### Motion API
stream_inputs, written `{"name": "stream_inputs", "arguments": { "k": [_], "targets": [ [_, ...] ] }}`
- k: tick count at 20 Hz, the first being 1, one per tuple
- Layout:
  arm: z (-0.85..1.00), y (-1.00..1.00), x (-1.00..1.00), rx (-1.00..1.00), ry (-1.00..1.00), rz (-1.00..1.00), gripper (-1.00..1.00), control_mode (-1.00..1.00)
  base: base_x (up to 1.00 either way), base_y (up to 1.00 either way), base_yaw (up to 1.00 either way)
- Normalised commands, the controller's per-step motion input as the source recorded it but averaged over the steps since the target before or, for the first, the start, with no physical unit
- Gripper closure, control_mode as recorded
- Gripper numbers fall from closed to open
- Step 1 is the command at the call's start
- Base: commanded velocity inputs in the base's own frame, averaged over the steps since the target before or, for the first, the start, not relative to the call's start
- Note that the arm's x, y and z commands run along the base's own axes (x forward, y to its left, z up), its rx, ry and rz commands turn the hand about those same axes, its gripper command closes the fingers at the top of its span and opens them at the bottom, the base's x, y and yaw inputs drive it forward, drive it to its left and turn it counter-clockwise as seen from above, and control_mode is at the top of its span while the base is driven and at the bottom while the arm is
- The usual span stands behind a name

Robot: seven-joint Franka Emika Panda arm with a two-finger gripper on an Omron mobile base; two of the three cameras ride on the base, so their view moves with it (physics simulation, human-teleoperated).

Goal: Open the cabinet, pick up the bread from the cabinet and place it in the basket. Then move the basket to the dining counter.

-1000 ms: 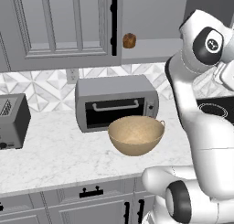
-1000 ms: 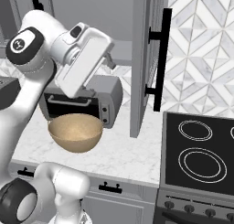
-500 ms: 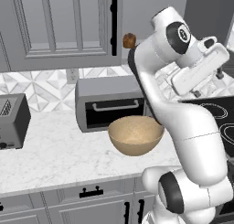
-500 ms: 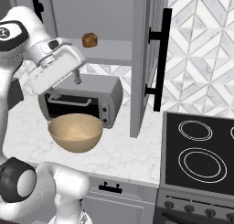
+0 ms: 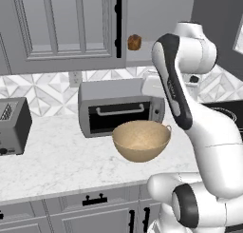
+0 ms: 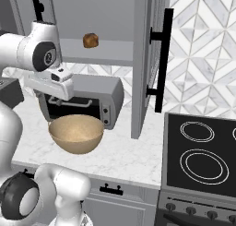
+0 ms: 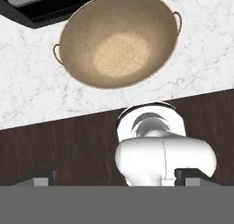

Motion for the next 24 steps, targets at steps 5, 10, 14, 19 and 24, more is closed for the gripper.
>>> {"name": "stream_inputs", "arguments": {
  "k": [5, 10, 14, 19, 24],
  "targets": [
    [0.49, 0.66, 0.64, 0.01, -0.77, -0.05, -1.0, -1.0, 0.0, 0.0, 0.0],
    [0.99, 0.43, 0.92, -0.18, -0.48, 0.02, -1.0, -1.0, 0.0, 0.0, 0.0],
    [0.88, 0.08, 0.9, -0.46, -0.14, 0.12, -1.0, -1.0, 0.0, 0.0, 0.0],
    [0.46, 0.34, 0.75, -0.2, -0.39, 0.01, -1.0, -1.0, 0.0, 0.0, 0.0],
    [0.35, 0.38, 0.51, -0.05, -0.33, 0.06, -1.0, -1.0, 0.0, 0.0, 0.0]
  ]
}}
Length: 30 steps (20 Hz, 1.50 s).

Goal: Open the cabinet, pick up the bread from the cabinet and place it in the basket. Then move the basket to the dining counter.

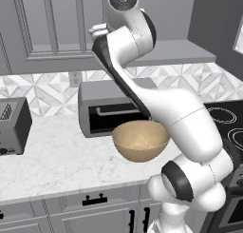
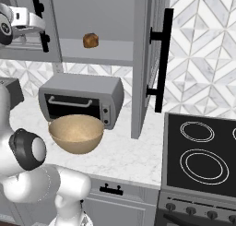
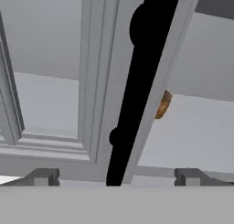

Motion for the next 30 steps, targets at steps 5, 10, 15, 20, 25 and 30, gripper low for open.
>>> {"name": "stream_inputs", "arguments": {
  "k": [5, 10, 15, 20, 25, 30],
  "targets": [
    [0.06, -0.03, 0.58, -0.04, -0.24, 0.0, -1.0, -1.0, 0.0, 0.0, 0.0],
    [0.04, -0.03, 0.32, 0.0, -0.17, 0.0, -1.0, -1.0, 0.0, 0.0, 0.0],
    [0.0, -0.4, 0.36, 0.03, -0.02, 0.0, -1.0, -1.0, 0.0, 0.0, 0.0],
    [0.0, -0.17, 0.57, 0.02, 0.0, 0.01, -1.0, -1.0, 0.0, 0.0, 0.0],
    [0.0, 0.0, 0.46, 0.0, 0.0, 0.01, 1.0, -1.0, 0.0, 0.0, 0.0],
    [0.0, 0.0, 0.09, 0.0, 0.0, 0.01, 1.0, -1.0, 0.0, 0.0, 0.0]
  ]
}}
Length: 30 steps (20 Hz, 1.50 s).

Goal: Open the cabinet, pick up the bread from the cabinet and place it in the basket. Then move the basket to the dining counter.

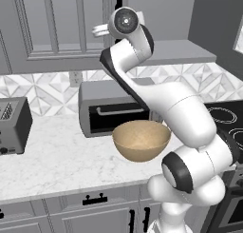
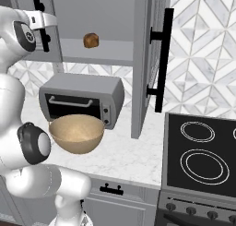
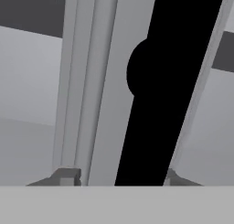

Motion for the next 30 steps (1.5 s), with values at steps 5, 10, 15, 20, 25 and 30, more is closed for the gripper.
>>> {"name": "stream_inputs", "arguments": {
  "k": [5, 10, 15, 20, 25, 30],
  "targets": [
    [0.0, 0.0, -0.02, 0.0, 0.0, 0.0, 1.0, -1.0, 0.0, 0.0, 0.0],
    [0.0, 0.42, -0.79, 0.0, 0.0, -0.2, 1.0, -1.0, 0.0, 0.0, 0.0],
    [-0.1, 0.79, -1.0, 0.0, 0.0, -0.35, 1.0, -1.0, 0.0, 0.0, 0.0],
    [-0.25, 0.99, -1.0, 0.0, 0.0, -0.33, 1.0, -1.0, 0.0, 0.0, 0.0],
    [-0.21, 1.0, -1.0, 0.0, 0.01, -0.22, 1.0, -1.0, 0.0, 0.0, 0.0],
    [-0.33, 1.0, -1.0, 0.0, 0.01, -0.18, 1.0, -1.0, 0.0, 0.0, 0.0]
  ]
}}
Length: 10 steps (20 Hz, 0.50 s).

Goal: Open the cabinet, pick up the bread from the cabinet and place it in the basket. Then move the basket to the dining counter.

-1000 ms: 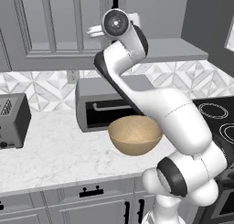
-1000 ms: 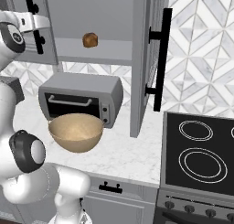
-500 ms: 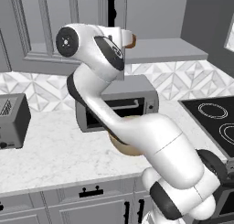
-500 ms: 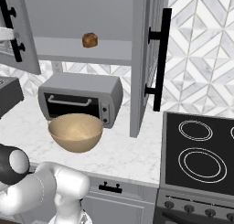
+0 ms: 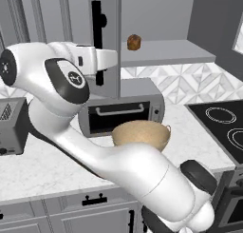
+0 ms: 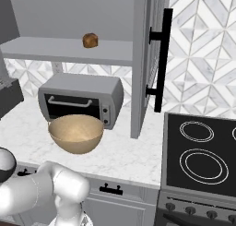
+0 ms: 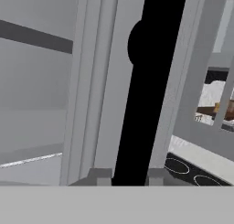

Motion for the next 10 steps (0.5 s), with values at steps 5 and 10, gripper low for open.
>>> {"name": "stream_inputs", "arguments": {
  "k": [5, 10],
  "targets": [
    [-0.19, 0.73, -0.61, 0.0, -0.01, -0.19, -1.0, -1.0, 0.0, 0.0, 0.0],
    [0.0, 0.08, -0.01, 0.0, -0.02, -0.04, -1.0, -1.0, 0.0, 0.0, 0.0]
  ]
}}
